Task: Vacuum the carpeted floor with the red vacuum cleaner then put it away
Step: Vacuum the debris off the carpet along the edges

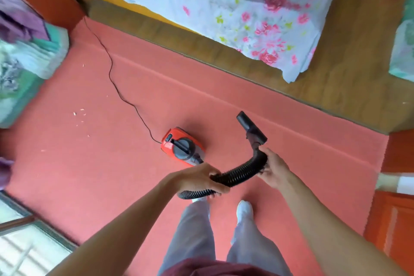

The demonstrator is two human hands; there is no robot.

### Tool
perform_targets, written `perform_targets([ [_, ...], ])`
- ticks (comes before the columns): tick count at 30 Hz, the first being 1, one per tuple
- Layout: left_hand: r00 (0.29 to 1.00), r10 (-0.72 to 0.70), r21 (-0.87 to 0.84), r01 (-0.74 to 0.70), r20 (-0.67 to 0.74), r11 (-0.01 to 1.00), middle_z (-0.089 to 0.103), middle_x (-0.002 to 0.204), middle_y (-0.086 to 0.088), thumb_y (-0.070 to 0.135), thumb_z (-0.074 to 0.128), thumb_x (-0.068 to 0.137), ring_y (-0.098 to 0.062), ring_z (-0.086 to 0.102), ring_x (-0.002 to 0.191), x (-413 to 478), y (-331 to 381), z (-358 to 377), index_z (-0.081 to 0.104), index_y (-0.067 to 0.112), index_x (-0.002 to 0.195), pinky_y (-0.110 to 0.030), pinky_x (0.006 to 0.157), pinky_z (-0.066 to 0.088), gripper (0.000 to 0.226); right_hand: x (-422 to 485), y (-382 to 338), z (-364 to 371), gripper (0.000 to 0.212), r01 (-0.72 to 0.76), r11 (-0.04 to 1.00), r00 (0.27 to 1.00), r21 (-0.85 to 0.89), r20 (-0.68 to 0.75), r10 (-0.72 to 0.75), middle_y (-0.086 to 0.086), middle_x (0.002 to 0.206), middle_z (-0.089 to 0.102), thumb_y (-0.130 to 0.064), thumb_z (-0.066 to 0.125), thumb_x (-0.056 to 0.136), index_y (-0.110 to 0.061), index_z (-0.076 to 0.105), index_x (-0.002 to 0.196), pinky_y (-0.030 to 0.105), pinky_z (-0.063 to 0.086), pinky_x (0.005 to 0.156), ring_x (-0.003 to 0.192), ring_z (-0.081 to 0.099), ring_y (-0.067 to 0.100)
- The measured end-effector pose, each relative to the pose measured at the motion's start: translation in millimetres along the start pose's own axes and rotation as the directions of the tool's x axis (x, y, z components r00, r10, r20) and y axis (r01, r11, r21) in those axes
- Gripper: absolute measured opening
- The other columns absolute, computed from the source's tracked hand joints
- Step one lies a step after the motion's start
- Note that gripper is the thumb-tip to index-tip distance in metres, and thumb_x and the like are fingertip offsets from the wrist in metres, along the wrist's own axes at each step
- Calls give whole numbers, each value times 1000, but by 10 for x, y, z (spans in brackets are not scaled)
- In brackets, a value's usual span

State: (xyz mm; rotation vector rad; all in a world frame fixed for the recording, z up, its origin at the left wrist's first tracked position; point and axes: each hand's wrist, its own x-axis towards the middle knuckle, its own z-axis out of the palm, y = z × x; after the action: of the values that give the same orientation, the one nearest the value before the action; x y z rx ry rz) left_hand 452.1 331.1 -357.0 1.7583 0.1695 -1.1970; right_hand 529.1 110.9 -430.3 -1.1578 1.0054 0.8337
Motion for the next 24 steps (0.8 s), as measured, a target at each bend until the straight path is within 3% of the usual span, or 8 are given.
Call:
perform_targets([
  [3, 997, 0, -105, -8, -73, 994, 71, 82, -1, 30, 74, 85, -15, 66, 75, -156, -34, 230, 70, 17, 84, -30, 77, 54, 14, -61, -67, -18, 26, 26, 991, 1000, -134, 11, -25, 11, 83, 58, -25, 65, 90, -5, 59, 106, 34, 47, 72, 72, 54, 20],
  [7, 982, -14, -205, -25, -188, 978, 71, 81, -1, 30, 74, 85, -15, 66, 76, -328, -39, 515, 69, 18, 83, -28, 79, 53, 13, -127, -153, 15, 20, 31, 958, 999, -287, 47, -19, 8, 72, 52, -25, 65, 90, -7, 58, 96, 30, 43, 61, 62, 47, 17],
  [11, 955, -52, -266, -28, -291, 964, 73, 79, 1, 35, 75, 82, -13, 69, 72, -511, -120, 734, 69, 18, 82, -25, 77, 56, 18, -231, -124, 210, 22, 62, 916, 994, -397, 106, -22, 8, 73, 53, -23, 67, 89, -5, 57, 95, 31, 47, 61, 61, 49, 17],
  [17, 909, -138, -424, -46, -392, 904, 72, 77, 1, 35, 76, 82, -14, 66, 69, -1051, -466, 1057, 71, 5, 90, -26, 75, 56, 31, -556, 233, 740, 32, 123, 815, 968, -566, 248, 26, 16, 94, 61, -21, 69, 88, -1, 59, 110, 43, 53, 85, 83, 60, 27],
  [24, 861, -180, -513, -105, -475, 852, 74, 80, -4, 32, 78, 81, -16, 67, 71, -1641, -939, 1284, 73, 8, 89, -30, 76, 57, 26, -1010, 809, 1370, 14, 208, 689, 932, -694, 355, 76, 10, 75, 60, -18, 65, 91, -4, 62, 89, 34, 52, 68, 67, 58, 21],
])
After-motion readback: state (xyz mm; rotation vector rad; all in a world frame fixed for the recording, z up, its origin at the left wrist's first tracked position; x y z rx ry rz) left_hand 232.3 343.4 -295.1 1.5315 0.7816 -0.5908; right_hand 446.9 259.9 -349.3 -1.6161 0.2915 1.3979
